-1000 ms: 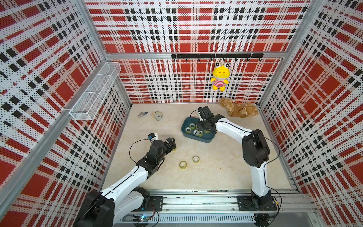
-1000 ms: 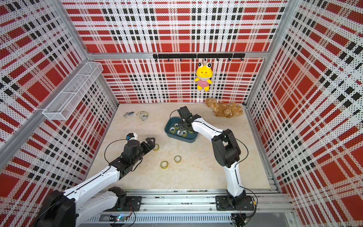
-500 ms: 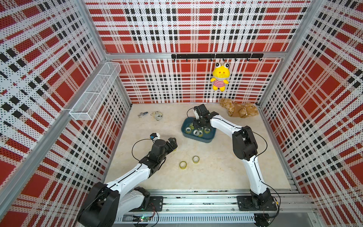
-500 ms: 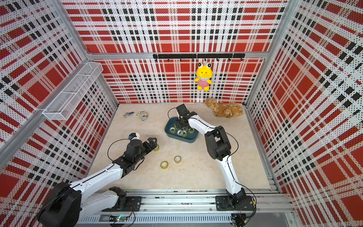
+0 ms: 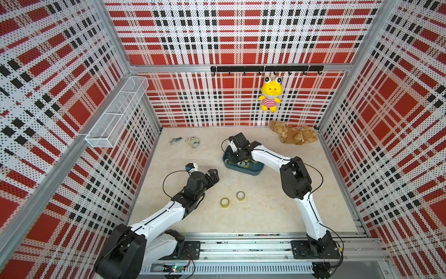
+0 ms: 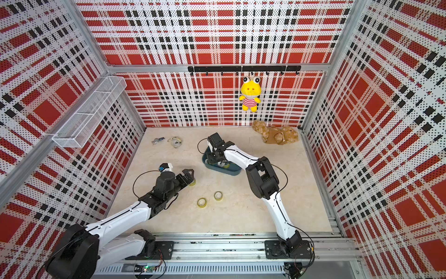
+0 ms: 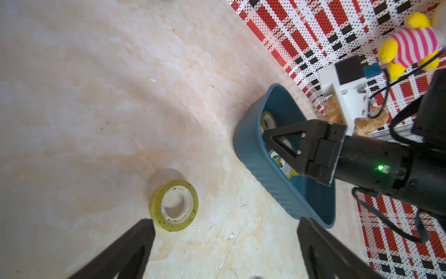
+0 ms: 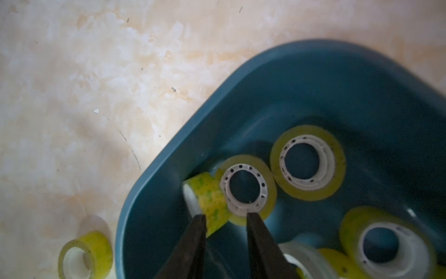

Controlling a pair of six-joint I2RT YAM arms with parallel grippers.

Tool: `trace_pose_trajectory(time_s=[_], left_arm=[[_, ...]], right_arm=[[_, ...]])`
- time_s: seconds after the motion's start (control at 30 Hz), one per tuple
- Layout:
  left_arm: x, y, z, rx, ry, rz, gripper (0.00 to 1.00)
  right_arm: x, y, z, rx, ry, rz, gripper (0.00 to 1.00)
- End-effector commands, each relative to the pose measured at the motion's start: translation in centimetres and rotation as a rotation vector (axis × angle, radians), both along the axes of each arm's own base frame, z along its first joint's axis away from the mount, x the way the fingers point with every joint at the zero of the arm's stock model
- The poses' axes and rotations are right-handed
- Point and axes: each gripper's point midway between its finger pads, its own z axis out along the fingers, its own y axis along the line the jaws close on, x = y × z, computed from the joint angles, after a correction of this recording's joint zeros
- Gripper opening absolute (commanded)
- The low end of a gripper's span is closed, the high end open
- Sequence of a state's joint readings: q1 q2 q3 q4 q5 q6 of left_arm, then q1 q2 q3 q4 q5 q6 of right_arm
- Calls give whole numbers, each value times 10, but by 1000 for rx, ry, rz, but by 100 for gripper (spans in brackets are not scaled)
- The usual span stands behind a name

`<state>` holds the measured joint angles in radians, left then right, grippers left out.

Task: Put the transparent tape into the storage box
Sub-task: Place the tape in the storage box, then move the tape to the center of the board.

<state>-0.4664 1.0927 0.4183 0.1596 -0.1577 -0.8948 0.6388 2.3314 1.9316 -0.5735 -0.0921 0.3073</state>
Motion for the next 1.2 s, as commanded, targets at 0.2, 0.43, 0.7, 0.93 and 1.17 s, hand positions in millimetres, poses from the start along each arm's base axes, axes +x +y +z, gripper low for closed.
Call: trace_pose_trajectory(time_s=[0.2, 0.43, 0.7, 0.93, 1.17], left_arm=[[-4, 0, 29, -26, -55, 5, 100], [-9, -15, 42, -38, -72, -26, 100], [-11, -43, 45, -11, -71, -71, 100], [-15, -58, 48, -31, -77, -86, 100], [-22, -67, 43, -12, -57, -119, 100]], right_arm=[[-17, -30, 78, 34, -135, -42, 42], [-57, -62, 123, 79, -211, -49, 43], [-113, -95, 120, 109, -206, -64, 42], [-163, -108, 92, 95, -153, -65, 42], [-193, -113, 55, 68, -100, -86, 42]])
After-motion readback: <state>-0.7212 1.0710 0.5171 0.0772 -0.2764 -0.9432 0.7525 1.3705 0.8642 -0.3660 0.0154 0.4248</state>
